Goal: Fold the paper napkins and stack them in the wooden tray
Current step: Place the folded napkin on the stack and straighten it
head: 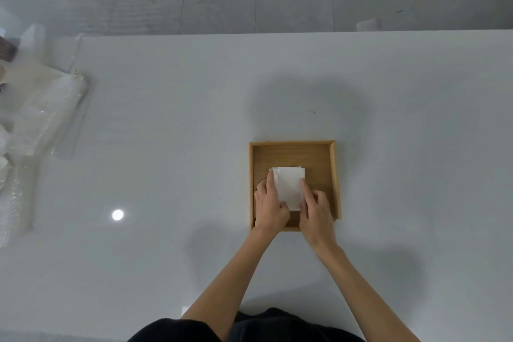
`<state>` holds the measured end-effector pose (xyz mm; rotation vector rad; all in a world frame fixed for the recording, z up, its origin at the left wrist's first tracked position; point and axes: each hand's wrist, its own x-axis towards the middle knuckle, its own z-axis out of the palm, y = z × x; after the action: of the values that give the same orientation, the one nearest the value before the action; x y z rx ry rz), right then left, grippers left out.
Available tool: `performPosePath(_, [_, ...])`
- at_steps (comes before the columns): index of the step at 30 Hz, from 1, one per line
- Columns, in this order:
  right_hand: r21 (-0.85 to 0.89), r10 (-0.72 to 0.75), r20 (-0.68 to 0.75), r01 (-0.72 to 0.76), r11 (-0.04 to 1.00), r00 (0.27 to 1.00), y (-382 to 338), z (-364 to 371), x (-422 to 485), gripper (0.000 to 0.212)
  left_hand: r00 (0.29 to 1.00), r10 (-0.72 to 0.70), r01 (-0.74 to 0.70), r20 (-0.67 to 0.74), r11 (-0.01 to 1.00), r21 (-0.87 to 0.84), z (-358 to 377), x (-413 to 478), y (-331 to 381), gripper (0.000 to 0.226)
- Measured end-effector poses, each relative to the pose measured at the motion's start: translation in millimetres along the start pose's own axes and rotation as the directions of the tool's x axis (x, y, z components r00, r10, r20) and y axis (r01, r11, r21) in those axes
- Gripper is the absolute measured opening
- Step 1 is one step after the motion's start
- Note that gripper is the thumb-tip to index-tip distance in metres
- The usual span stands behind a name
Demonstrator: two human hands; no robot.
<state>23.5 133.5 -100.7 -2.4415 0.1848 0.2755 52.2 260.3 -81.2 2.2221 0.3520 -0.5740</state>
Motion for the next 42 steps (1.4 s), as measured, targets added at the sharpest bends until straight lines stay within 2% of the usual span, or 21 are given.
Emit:
performPosePath(4, [0.050, 0.032, -0.066, -0.028, 0.998, 0.997, -5, 0, 6, 0.055, 0.995, -0.056, 0.054, -0.083, 0.998, -0.030, 0, 2, 7, 0.068])
performPosePath(6, [0.207, 0.187, -0.020, -0.179, 0.962, 0.982, -9, 2, 16, 0.053, 0.988, -0.124, 0.114, -0.094, 0.988, -0.103, -3, 8, 10, 0.060])
performPosePath(8, [0.385, 0.367, 0.083, -0.369, 0.846, 0.927, -13, 4, 27, 0.052, 0.984, -0.160, 0.145, -0.080, 0.976, -0.164, -5, 14, 12, 0.055])
performPosePath(9, [0.428, 0.408, 0.110, -0.413, 0.804, 0.907, -15, 5, 31, 0.051, 0.986, -0.154, 0.141, -0.066, 0.975, -0.171, -6, 17, 14, 0.053])
performPosePath(12, [0.395, 0.393, 0.115, -0.405, 0.825, 0.912, -23, 8, 36, 0.052, 0.990, -0.126, 0.116, -0.064, 0.983, -0.140, -6, 23, 18, 0.049])
performPosePath(15, [0.401, 0.458, 0.094, -0.455, 0.795, 0.884, -23, 12, 36, 0.057, 0.971, -0.196, 0.170, -0.133, 0.968, -0.185, -5, 24, 17, 0.045])
performPosePath(19, [0.432, 0.428, 0.125, -0.437, 0.789, 0.895, -22, 12, 33, 0.057, 0.983, -0.177, 0.160, -0.053, 0.961, -0.227, -4, 26, 17, 0.042])
performPosePath(22, [0.455, 0.420, 0.135, -0.433, 0.778, 0.897, -21, 7, 33, 0.055, 0.978, -0.188, 0.164, -0.088, 0.959, -0.232, -3, 24, 17, 0.040])
performPosePath(25, [0.536, 0.522, 0.081, -0.478, 0.695, 0.849, -16, 3, 27, 0.048, 0.959, -0.245, 0.209, -0.139, 0.949, -0.234, 0, 14, 11, 0.031])
performPosePath(27, [0.504, 0.571, 0.033, -0.508, 0.699, 0.820, -11, 2, 18, 0.042, 0.949, -0.282, 0.244, -0.140, 0.940, -0.237, 4, 7, 5, 0.027])
performPosePath(33, [0.483, 0.496, 0.010, -0.438, 0.758, 0.868, -6, 4, 10, 0.035, 0.959, -0.255, 0.220, -0.127, 0.946, -0.237, 7, 6, 3, 0.020])
performPosePath(35, [0.479, 0.502, 0.017, -0.447, 0.755, 0.865, -5, 3, 12, 0.036, 0.959, -0.251, 0.216, -0.134, 0.948, -0.232, 8, 8, 2, 0.019])
performPosePath(38, [0.494, 0.531, 0.019, -0.470, 0.731, 0.847, -5, 0, 14, 0.041, 0.945, -0.226, 0.175, -0.236, 0.960, -0.219, 10, 4, 3, 0.023])
performPosePath(40, [0.392, 0.413, -0.071, -0.355, 0.849, 0.908, -8, -3, 12, 0.045, 0.953, -0.031, -0.003, -0.302, 0.994, -0.110, 12, -2, 1, 0.032])
performPosePath(42, [0.117, 0.130, -0.174, -0.111, 0.987, 0.976, -8, -4, 11, 0.047, 0.942, 0.239, -0.217, -0.236, 0.970, 0.113, 18, -4, -4, 0.046])
